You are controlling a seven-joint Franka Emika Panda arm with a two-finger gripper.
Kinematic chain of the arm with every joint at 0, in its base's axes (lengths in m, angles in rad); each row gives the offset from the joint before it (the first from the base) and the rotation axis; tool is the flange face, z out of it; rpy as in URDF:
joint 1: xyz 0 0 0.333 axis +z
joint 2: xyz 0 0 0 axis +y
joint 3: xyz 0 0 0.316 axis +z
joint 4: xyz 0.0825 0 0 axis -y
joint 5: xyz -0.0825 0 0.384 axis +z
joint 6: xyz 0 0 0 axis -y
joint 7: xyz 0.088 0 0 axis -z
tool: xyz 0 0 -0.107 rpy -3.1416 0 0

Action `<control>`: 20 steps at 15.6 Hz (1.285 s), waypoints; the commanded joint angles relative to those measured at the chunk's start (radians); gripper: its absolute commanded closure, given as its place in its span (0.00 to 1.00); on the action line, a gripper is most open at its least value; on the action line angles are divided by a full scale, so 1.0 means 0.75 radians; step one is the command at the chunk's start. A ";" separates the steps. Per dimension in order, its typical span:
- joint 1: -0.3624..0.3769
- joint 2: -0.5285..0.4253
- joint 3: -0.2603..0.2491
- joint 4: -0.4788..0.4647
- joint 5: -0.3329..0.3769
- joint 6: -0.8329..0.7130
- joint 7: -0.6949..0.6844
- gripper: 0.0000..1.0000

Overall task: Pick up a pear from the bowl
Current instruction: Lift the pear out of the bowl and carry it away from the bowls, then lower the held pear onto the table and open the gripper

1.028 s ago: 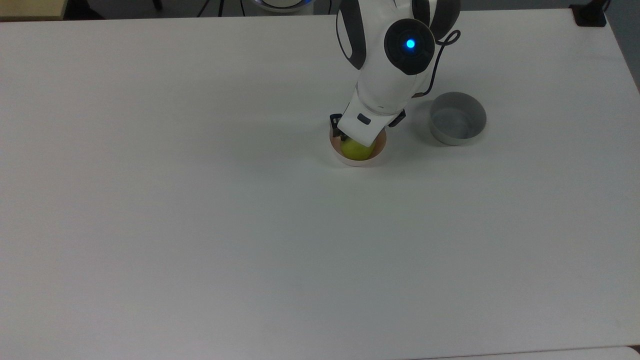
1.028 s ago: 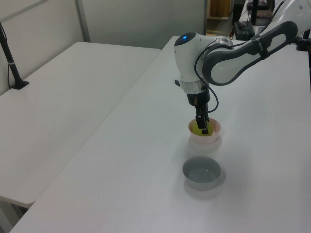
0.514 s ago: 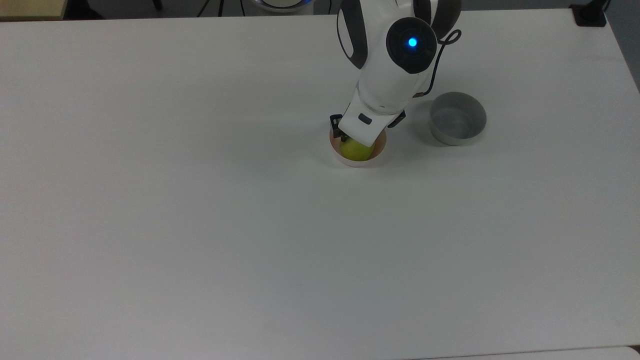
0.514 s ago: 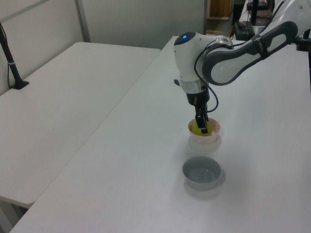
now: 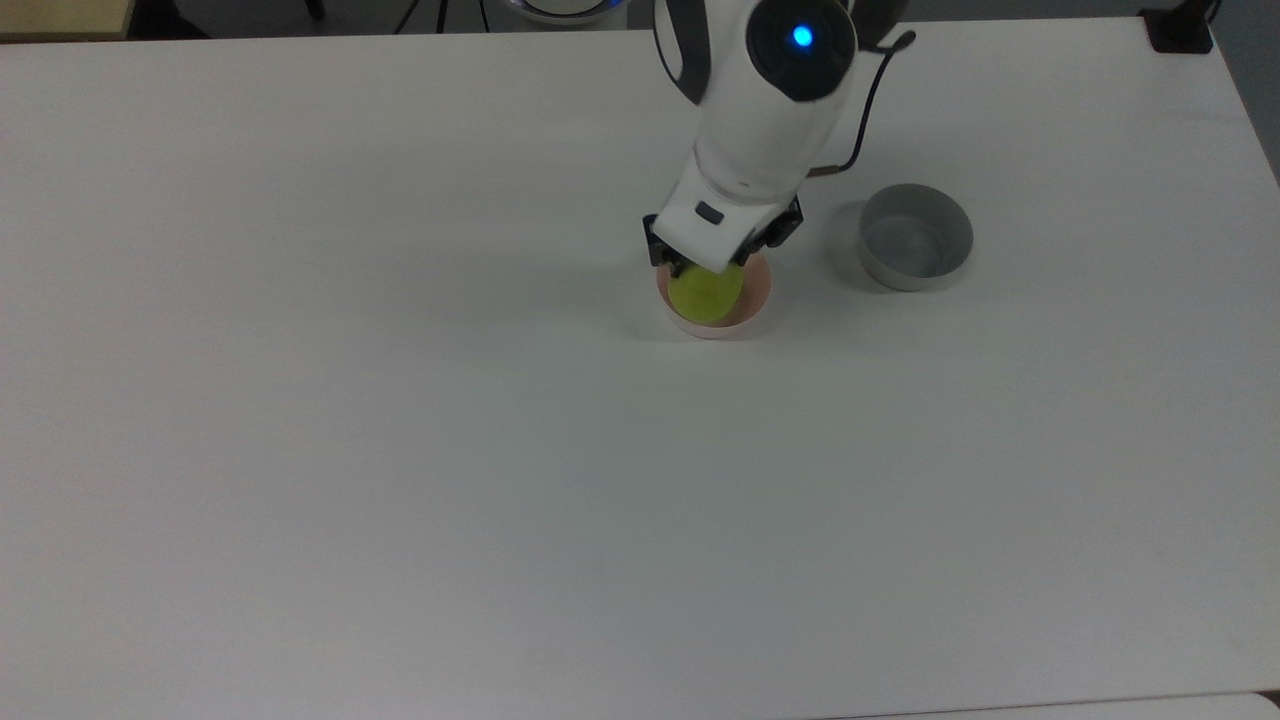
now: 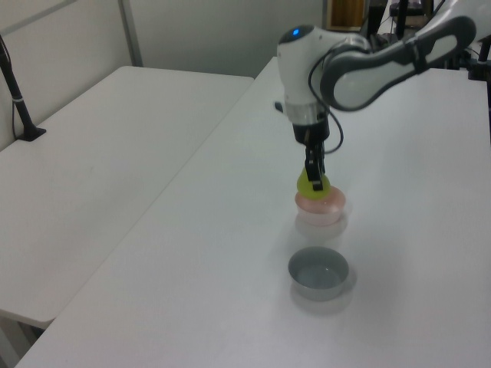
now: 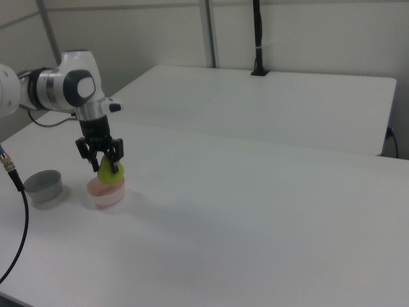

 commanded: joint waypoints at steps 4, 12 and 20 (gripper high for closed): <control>-0.105 -0.065 -0.021 0.117 0.104 -0.195 -0.137 0.69; -0.404 -0.047 -0.021 0.123 0.078 -0.173 -0.393 0.69; -0.492 0.090 -0.021 0.101 -0.059 -0.050 -0.453 0.68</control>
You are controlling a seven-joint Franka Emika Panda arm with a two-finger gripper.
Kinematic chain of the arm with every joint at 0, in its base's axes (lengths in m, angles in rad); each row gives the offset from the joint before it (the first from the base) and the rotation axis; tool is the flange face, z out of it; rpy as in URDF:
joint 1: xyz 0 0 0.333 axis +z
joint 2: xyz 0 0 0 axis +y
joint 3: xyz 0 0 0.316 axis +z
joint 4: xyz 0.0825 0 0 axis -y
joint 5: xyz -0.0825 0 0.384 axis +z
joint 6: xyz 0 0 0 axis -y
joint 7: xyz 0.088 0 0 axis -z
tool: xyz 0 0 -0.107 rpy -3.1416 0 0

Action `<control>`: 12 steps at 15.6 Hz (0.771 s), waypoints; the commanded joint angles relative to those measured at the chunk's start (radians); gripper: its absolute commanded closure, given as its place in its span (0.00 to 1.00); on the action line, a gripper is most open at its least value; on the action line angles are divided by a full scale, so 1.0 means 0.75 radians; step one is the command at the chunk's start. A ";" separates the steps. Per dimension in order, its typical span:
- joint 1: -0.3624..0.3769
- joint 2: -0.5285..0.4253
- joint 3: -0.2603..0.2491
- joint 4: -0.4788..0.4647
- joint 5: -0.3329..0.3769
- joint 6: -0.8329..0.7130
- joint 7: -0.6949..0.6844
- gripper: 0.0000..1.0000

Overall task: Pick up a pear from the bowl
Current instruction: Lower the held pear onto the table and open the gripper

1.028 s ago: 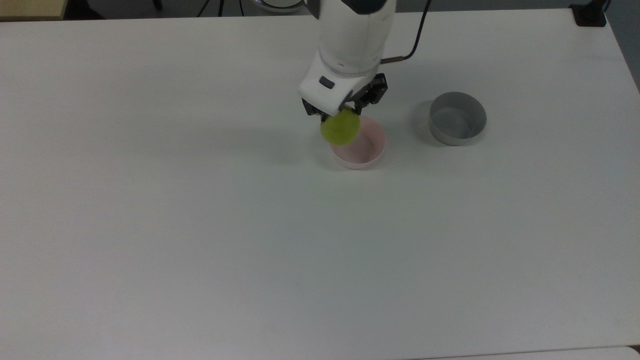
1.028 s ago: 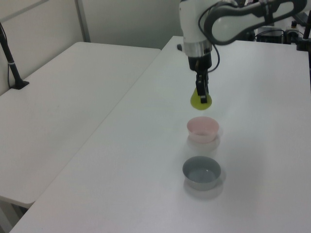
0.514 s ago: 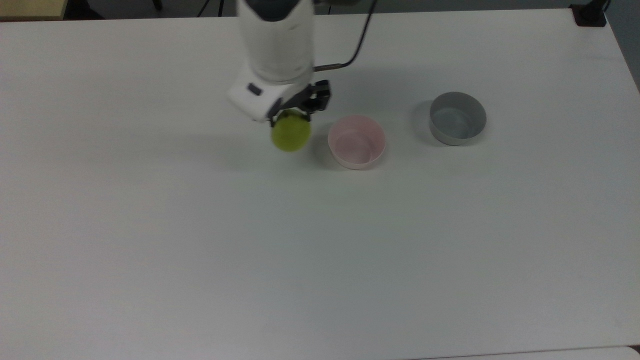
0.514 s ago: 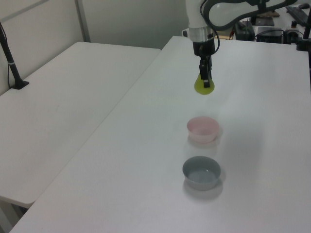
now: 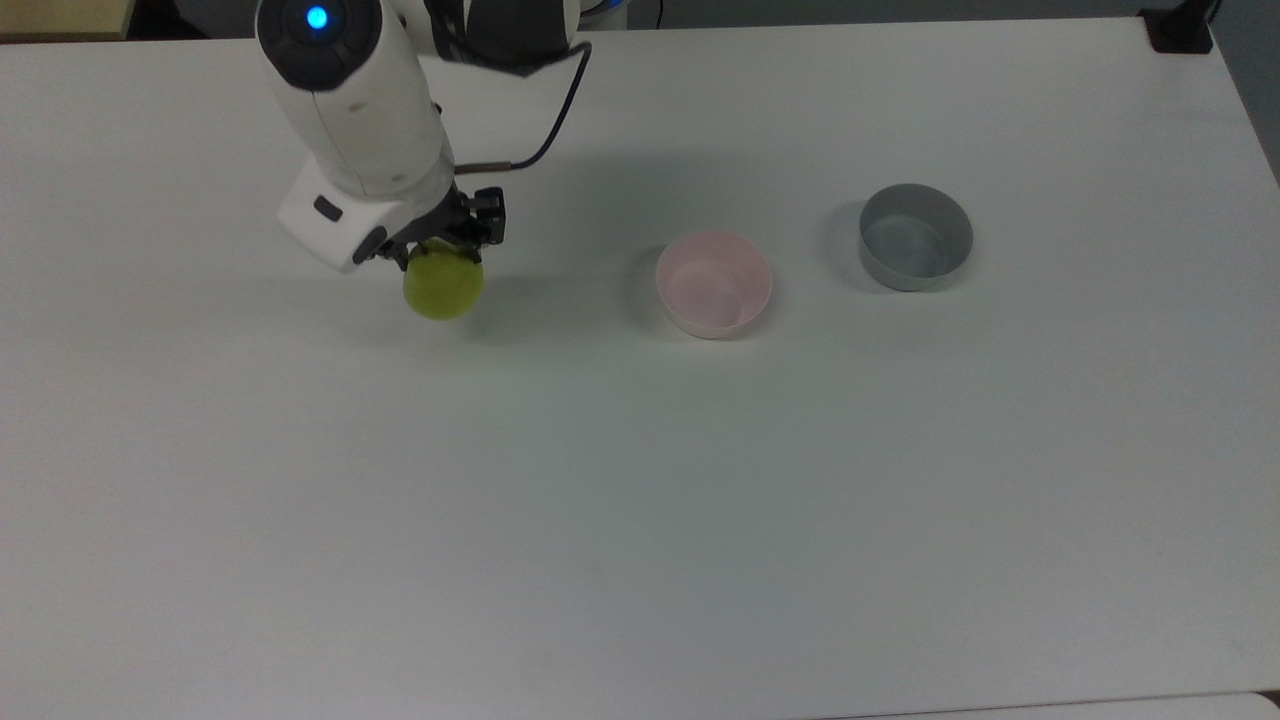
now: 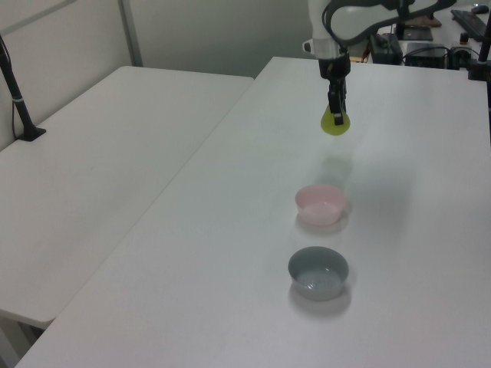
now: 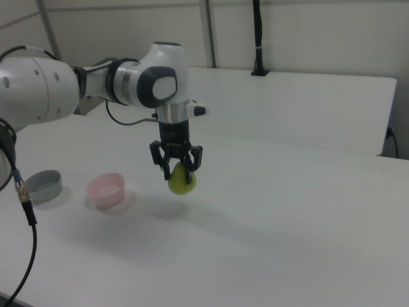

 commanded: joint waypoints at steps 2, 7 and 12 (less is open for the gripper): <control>0.012 0.080 0.002 -0.017 -0.062 0.084 -0.012 0.68; 0.012 0.129 0.000 -0.032 -0.078 0.127 0.000 0.51; 0.010 0.127 -0.002 -0.027 -0.078 0.123 0.066 0.00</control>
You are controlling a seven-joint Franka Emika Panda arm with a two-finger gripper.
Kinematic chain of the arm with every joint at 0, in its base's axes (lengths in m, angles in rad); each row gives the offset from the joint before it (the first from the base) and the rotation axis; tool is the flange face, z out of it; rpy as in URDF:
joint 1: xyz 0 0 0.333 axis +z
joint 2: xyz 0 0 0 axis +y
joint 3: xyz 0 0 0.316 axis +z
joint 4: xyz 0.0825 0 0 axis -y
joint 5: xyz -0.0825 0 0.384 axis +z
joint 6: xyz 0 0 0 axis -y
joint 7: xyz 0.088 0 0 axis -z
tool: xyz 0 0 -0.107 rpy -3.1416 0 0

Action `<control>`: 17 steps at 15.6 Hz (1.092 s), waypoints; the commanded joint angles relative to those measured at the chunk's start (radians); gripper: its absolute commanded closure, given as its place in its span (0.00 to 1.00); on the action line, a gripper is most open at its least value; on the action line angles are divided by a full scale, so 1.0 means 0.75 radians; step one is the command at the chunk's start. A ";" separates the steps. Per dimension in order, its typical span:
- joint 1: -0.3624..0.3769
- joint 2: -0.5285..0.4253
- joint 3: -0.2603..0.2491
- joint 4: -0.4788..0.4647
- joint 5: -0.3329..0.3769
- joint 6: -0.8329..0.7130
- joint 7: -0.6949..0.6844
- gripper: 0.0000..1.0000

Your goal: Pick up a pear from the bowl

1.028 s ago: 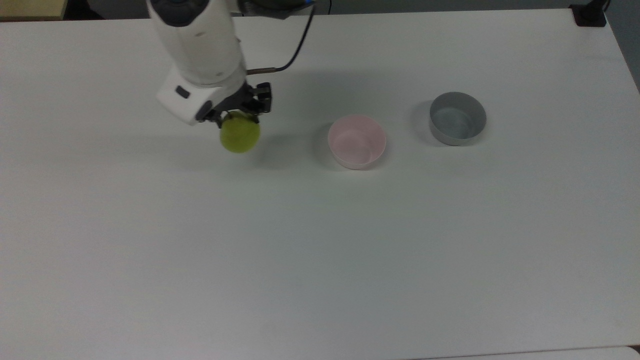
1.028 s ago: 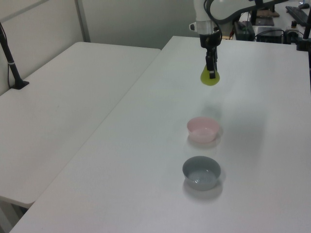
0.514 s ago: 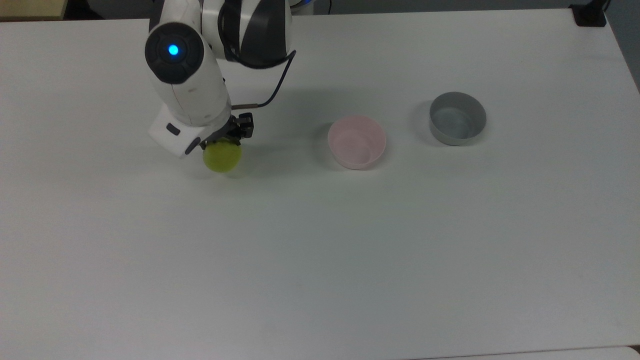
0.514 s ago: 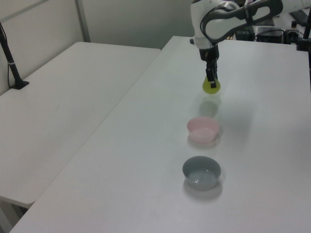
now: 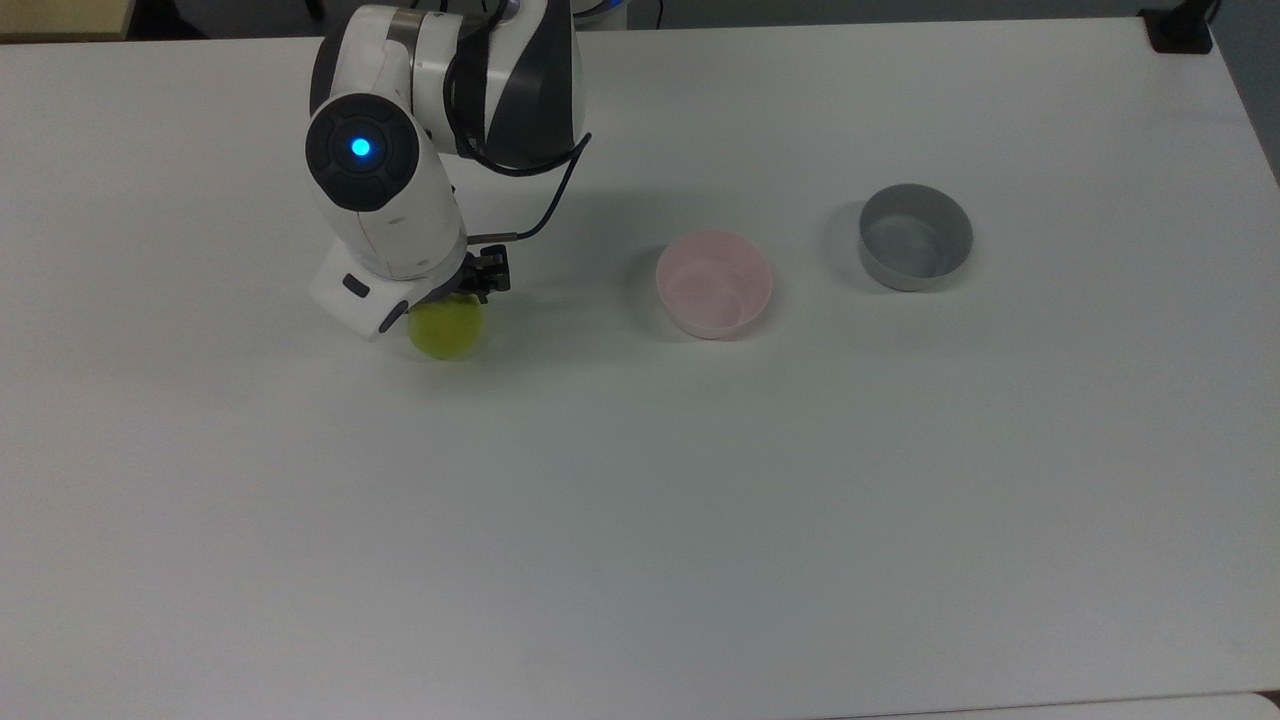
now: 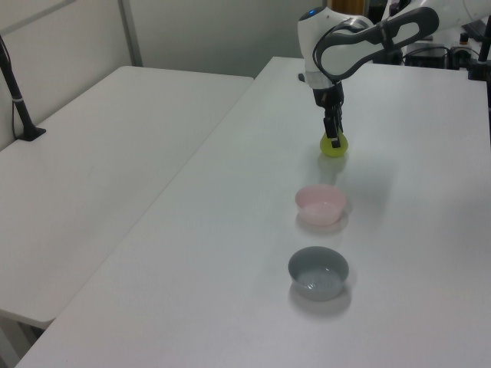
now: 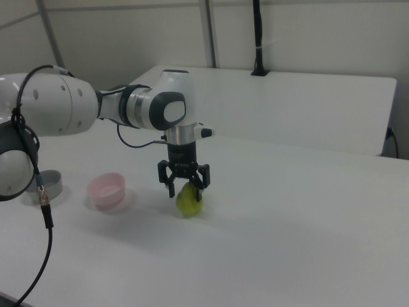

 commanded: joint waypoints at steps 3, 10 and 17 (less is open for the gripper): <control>0.006 -0.053 -0.013 -0.016 -0.019 0.028 0.104 0.00; -0.025 -0.304 -0.034 0.005 0.001 0.020 0.241 0.00; -0.048 -0.421 -0.036 0.003 0.005 -0.096 0.252 0.00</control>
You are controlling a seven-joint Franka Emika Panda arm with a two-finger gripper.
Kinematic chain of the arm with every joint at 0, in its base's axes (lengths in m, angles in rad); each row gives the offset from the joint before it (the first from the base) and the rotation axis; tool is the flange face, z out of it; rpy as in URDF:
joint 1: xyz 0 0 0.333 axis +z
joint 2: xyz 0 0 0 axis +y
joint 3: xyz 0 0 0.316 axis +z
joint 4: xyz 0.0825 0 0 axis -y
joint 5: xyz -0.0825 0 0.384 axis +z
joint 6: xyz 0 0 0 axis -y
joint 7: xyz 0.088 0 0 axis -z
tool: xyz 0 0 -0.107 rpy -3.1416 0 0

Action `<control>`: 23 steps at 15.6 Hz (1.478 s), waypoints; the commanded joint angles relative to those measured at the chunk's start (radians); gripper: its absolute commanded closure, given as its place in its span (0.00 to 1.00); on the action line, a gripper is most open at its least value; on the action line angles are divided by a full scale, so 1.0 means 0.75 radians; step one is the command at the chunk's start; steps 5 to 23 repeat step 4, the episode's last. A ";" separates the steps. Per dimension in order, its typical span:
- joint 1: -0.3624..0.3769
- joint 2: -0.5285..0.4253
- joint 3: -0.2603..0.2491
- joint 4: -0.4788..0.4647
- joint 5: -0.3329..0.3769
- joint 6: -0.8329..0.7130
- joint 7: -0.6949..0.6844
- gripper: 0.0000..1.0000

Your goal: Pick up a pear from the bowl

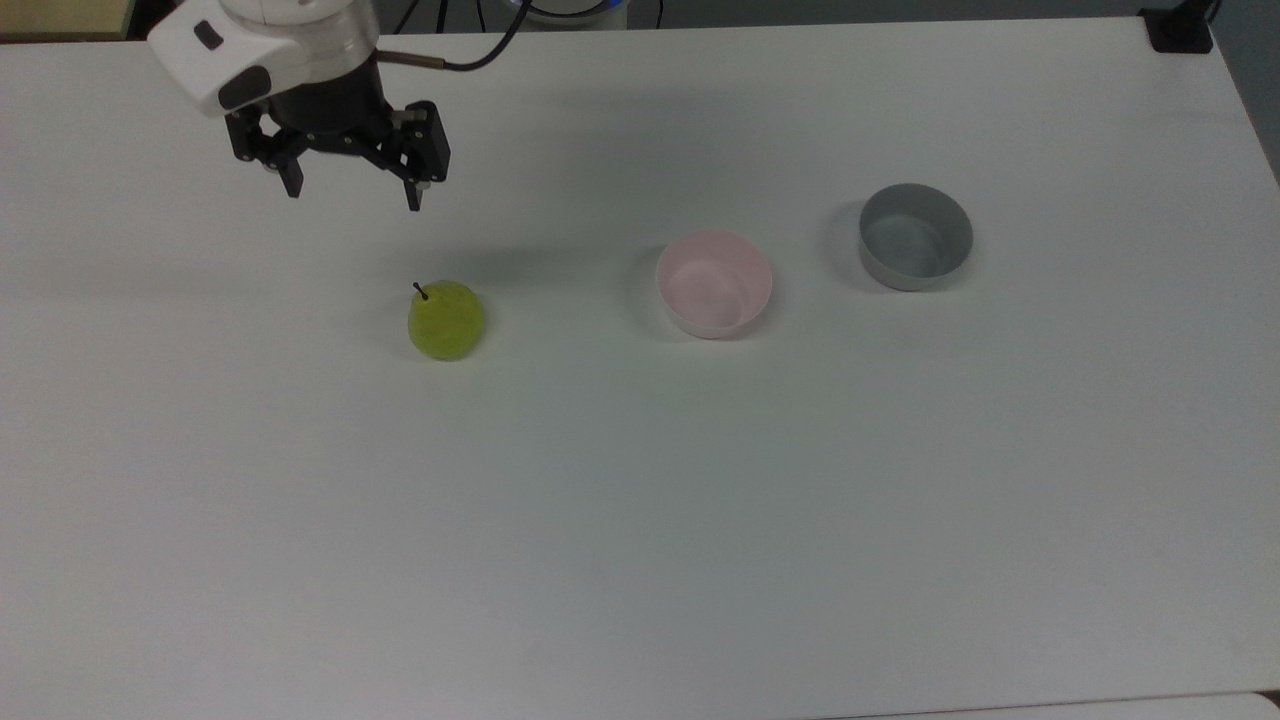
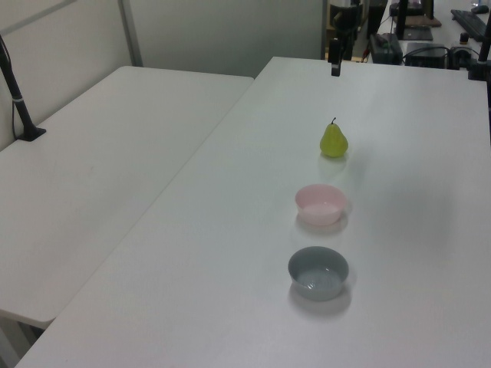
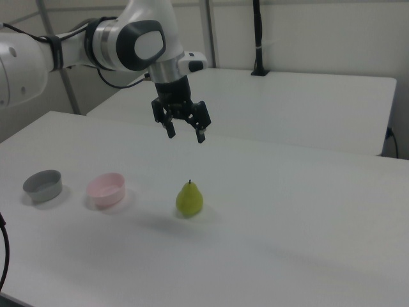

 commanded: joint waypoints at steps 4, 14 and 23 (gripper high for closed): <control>-0.027 -0.069 -0.006 -0.039 0.019 -0.063 0.074 0.00; -0.027 -0.069 -0.006 -0.039 0.019 -0.063 0.074 0.00; -0.027 -0.069 -0.006 -0.039 0.019 -0.063 0.074 0.00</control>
